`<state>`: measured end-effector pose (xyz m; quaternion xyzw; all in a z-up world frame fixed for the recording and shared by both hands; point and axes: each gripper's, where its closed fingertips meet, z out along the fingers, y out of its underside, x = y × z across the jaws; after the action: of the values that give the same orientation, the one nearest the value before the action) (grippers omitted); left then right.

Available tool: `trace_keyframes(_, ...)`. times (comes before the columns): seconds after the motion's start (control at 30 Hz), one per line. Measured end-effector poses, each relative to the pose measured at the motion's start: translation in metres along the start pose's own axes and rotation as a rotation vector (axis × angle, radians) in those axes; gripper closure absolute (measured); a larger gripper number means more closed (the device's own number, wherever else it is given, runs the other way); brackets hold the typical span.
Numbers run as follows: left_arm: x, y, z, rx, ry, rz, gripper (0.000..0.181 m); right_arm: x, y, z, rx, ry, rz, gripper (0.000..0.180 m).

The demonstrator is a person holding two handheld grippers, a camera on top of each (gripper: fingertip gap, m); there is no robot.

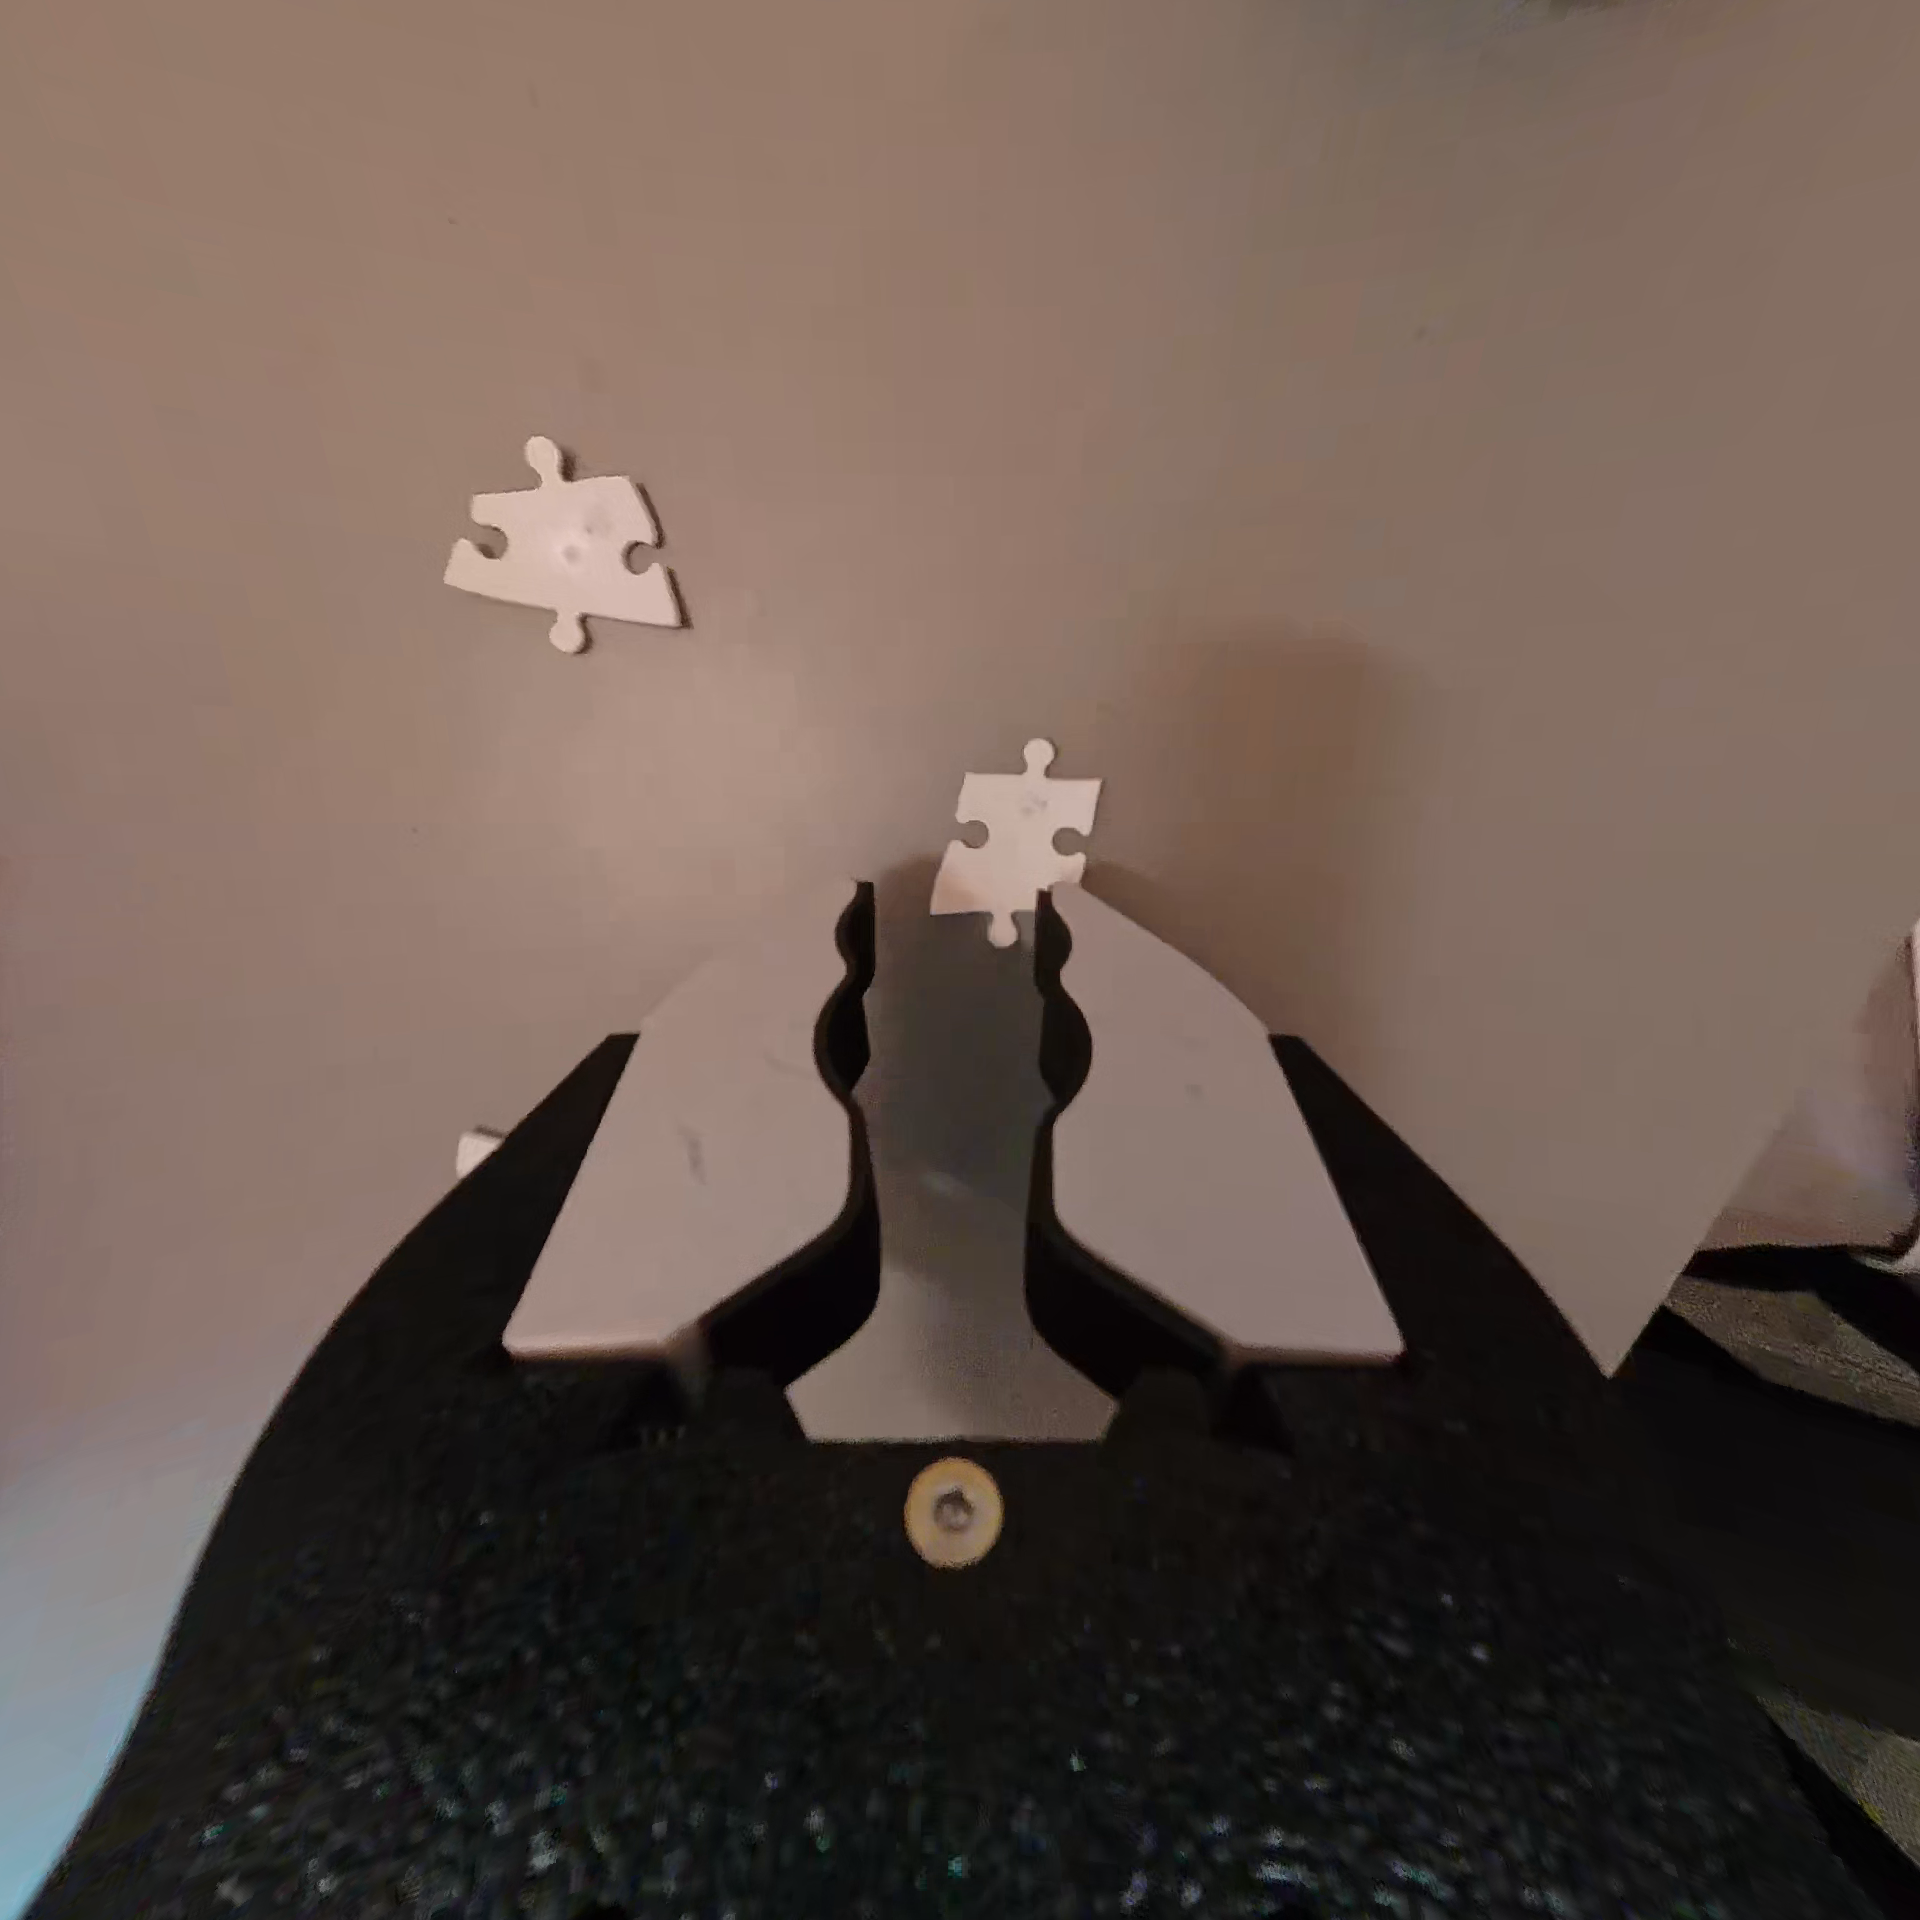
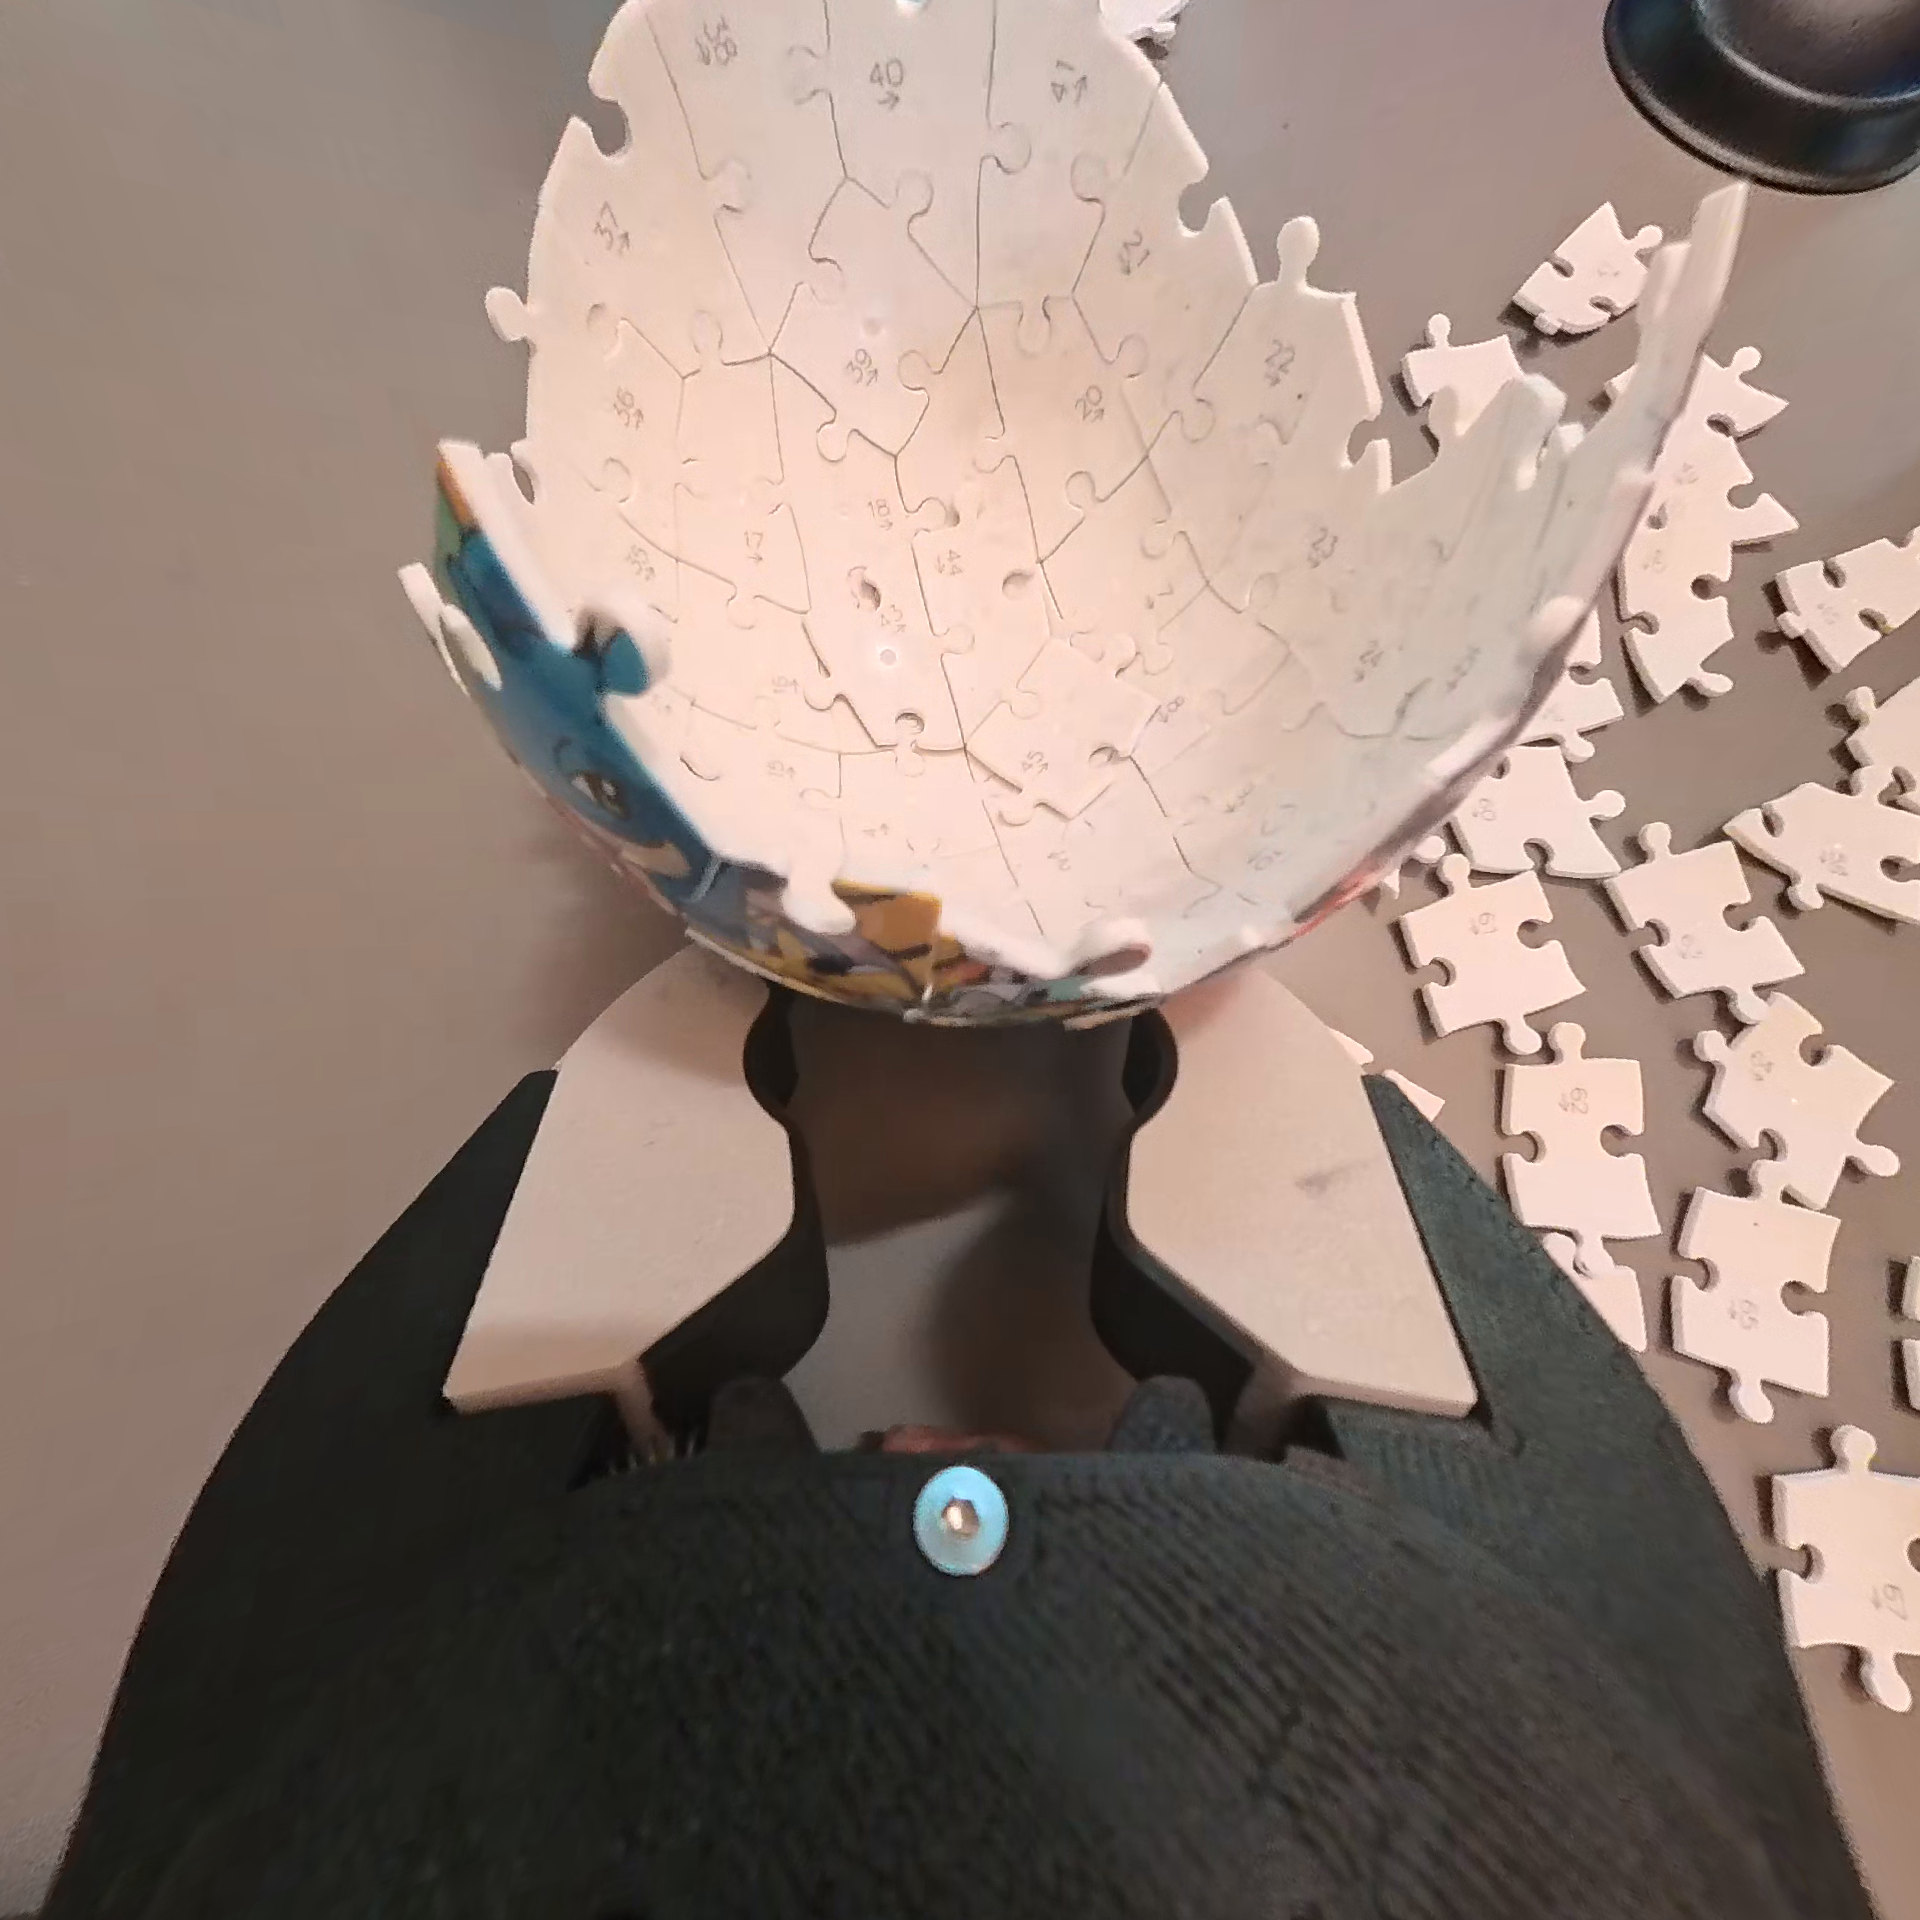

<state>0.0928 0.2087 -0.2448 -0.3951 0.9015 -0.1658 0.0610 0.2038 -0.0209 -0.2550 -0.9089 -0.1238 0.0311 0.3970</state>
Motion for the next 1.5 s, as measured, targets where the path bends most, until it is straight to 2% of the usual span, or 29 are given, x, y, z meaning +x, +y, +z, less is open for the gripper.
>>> trace_keyframes(0.03, 0.002, 0.001, 0.002, 0.021, 0.018, -0.004, 0.152, 0.000, 0.000, 0.000, -0.001, 0.000, 0.004, 0.118)
trace_keyframes(0.2, 0.005, 0.005, 0.012, 0.039, 0.038, -0.066, 0.157, 0.000, 0.001, 0.000, -0.005, 0.000, 0.015, 0.119)
trace_keyframes(0.4, 0.006, 0.003, 0.014, 0.084, -0.022, -0.102, 0.161, 0.001, 0.002, 0.001, -0.011, -0.003, 0.033, 0.118)
trace_keyframes(0.57, 0.002, 0.000, 0.009, 0.104, -0.121, -0.075, 0.174, 0.001, 0.002, 0.001, -0.017, -0.006, 0.045, 0.118)
trace_keyframes(0.67, 0.005, -0.006, 0.007, 0.130, -0.125, -0.064, 0.177, 0.001, 0.002, 0.001, -0.015, -0.005, 0.043, 0.118)
trace_keyframes(0.87, 0.008, -0.030, -0.003, 0.248, -0.112, -0.071, 0.180, 0.001, 0.002, 0.001, -0.012, -0.002, 0.037, 0.118)
trace_keyframes(1.03, 0.017, -0.057, -0.014, 0.378, -0.025, -0.130, 0.180, 0.001, 0.002, 0.001, -0.011, 0.000, 0.035, 0.118)
trace_keyframes(1.3, 0.015, -0.104, -0.035, 0.510, 0.069, -0.403, 0.180, 0.000, 0.000, 0.001, -0.003, 0.009, 0.013, 0.117)
trace_keyframes(1.5, 0.010, -0.133, -0.052, 0.452, 0.037, -0.511, 0.180, -0.002, -0.006, 0.005, 0.006, 0.034, -0.036, 0.089)
